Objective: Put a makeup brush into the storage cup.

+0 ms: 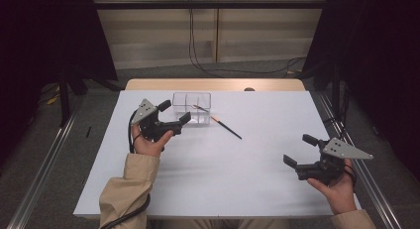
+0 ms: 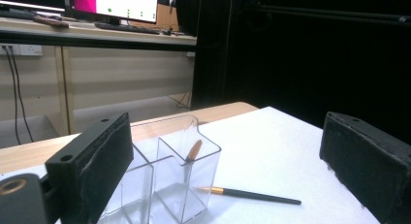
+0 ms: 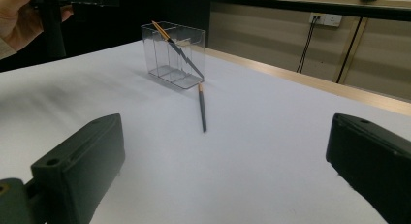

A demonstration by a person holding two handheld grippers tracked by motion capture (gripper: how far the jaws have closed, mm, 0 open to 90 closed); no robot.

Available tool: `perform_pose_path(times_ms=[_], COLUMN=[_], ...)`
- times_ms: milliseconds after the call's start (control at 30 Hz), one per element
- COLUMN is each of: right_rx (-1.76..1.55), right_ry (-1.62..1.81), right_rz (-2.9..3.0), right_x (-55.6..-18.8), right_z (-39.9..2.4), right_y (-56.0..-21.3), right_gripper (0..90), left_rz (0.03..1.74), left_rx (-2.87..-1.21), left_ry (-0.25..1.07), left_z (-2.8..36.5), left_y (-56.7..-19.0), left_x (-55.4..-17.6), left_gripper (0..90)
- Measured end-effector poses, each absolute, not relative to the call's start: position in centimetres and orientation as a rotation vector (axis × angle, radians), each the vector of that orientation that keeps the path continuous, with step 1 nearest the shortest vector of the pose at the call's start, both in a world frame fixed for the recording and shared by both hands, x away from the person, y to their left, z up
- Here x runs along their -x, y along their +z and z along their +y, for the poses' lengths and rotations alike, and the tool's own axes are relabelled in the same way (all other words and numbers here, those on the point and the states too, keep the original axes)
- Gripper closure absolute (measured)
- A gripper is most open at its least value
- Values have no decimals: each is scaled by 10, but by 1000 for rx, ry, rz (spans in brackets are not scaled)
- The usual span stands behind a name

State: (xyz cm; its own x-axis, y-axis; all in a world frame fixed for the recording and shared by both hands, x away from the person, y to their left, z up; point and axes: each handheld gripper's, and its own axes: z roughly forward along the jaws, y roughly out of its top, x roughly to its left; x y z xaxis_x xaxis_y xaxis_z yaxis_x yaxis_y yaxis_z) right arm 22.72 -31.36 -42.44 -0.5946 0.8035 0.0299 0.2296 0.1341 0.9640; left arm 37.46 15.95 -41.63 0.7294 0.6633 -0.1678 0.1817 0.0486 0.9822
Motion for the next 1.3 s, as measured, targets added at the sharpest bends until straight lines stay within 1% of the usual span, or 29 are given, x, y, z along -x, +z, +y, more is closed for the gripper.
perform_pose_path(times_ms=[933,1200,1300], right_rx=[-992,-987,-991], right_ry=[1471,1471,1471], right_rz=[1916,1920,1919], right_x=[-228,-228,-228], right_z=[-313,-311,-311], right_y=[-426,-426,-426], right_gripper=[0,0,0], left_rz=[687,669,672], left_rx=[-1538,-1542,-1526], left_ry=[417,418,398], left_z=[182,192,196], left_y=[-416,-417,-417], left_x=[-352,-346,-344], left_gripper=[45,22,11])
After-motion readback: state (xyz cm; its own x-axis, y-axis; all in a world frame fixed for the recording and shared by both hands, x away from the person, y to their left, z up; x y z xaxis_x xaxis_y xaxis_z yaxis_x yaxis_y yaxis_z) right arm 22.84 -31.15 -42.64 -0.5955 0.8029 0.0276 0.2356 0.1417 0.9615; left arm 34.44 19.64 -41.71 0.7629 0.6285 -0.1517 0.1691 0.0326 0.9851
